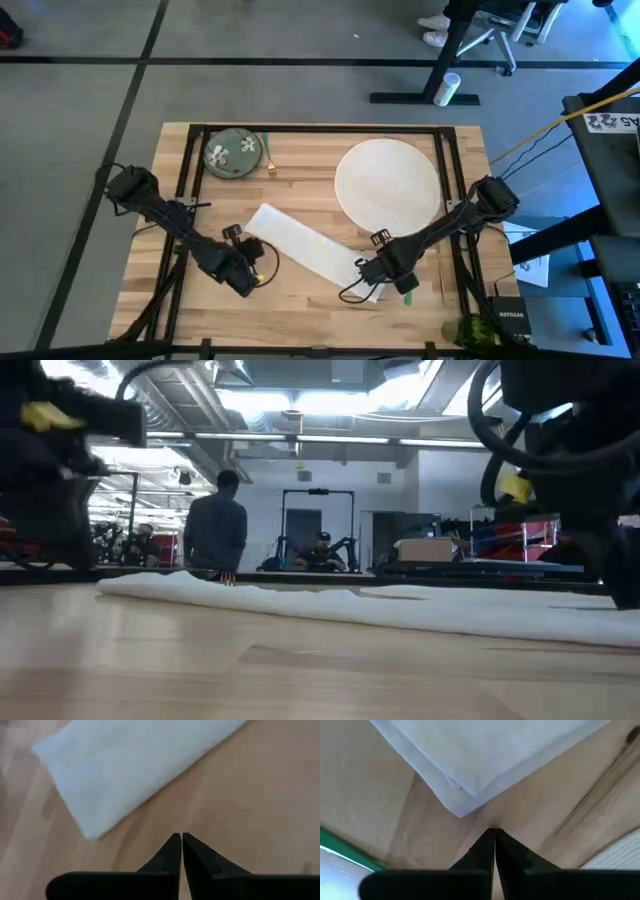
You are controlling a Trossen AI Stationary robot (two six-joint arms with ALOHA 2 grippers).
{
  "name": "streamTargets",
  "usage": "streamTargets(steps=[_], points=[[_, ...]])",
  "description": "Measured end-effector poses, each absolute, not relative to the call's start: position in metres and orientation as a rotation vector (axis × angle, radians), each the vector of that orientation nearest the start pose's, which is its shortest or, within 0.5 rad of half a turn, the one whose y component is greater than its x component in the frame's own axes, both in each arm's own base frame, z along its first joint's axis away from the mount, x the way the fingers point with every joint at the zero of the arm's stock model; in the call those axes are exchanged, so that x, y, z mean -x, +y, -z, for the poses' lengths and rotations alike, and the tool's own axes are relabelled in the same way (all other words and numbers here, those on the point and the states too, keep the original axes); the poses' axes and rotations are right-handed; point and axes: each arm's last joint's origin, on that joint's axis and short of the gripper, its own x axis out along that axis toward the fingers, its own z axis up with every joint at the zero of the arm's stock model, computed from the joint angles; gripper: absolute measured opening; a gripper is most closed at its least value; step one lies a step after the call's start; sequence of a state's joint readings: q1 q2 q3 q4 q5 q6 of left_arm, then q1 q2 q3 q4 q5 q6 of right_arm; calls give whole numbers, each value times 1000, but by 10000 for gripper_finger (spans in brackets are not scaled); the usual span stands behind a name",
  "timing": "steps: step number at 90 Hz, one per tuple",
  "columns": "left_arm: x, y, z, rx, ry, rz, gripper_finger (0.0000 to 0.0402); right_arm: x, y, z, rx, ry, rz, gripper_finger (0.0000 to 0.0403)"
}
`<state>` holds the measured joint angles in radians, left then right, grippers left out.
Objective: Set table place
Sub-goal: Fold the white table napkin
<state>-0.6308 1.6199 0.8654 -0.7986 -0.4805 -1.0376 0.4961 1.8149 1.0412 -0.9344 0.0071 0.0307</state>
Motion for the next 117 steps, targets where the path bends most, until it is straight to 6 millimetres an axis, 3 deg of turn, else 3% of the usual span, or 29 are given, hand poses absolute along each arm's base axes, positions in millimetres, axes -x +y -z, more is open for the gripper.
streamTargets(steps=[31,117], points=[[-209,-105,-121,109,1190,-604,0,-255,139,-135,374,1644,-359,0],[-235,-65,-119,55,1088,-675,0,-277,156,-136,202,1413,-516,0]])
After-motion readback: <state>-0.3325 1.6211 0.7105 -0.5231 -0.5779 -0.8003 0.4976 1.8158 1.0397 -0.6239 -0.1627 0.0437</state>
